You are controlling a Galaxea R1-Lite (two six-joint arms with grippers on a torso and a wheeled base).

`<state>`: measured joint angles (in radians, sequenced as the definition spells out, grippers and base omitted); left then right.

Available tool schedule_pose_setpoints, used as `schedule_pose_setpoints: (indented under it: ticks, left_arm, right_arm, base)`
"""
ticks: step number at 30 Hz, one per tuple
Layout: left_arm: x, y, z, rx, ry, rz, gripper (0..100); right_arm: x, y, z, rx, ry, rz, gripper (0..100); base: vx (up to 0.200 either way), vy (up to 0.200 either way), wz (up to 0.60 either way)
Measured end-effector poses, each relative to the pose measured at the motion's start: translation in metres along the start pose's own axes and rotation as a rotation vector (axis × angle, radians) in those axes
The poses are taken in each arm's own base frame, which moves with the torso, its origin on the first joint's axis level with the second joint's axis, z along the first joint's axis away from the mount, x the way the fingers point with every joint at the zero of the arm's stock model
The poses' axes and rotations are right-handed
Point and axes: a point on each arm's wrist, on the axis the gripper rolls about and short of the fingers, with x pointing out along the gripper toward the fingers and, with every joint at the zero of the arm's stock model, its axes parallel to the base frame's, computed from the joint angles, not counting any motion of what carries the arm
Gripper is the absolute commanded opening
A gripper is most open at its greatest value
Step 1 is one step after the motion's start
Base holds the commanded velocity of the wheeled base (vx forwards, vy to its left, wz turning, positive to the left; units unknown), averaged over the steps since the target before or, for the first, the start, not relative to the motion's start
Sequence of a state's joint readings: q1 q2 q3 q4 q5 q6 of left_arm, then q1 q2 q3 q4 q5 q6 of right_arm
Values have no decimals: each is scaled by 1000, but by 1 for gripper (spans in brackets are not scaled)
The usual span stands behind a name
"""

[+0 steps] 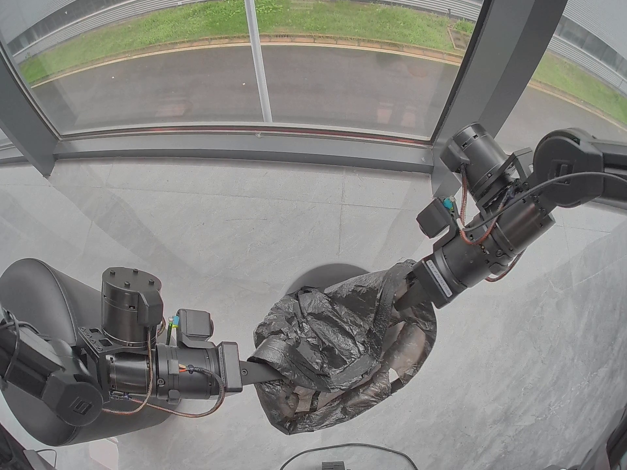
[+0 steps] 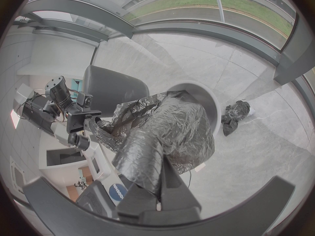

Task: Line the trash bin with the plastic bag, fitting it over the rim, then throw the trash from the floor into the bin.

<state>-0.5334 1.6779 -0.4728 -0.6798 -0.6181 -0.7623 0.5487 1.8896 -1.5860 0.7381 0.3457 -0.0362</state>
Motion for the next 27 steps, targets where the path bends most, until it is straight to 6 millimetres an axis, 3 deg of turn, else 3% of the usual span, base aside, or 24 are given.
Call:
schedule_pose_setpoints:
  ticks: [11, 20, 27]
  left_arm:
    - [18, 37, 27, -23, -78, 2, 0]
    - [35, 56, 36, -30, -99, 4, 0]
    - [38, 66, 41, -61, -116, 15, 0]
  right_arm:
    - [50, -24, 2, 41, -19, -7, 0]
    - [76, -48, 1, 59, -74, -28, 0]
    - [87, -56, -8, 71, -60, -32, 0]
  base:
    - [0, 0, 0]
    - [0, 0, 0]
    - [0, 0, 0]
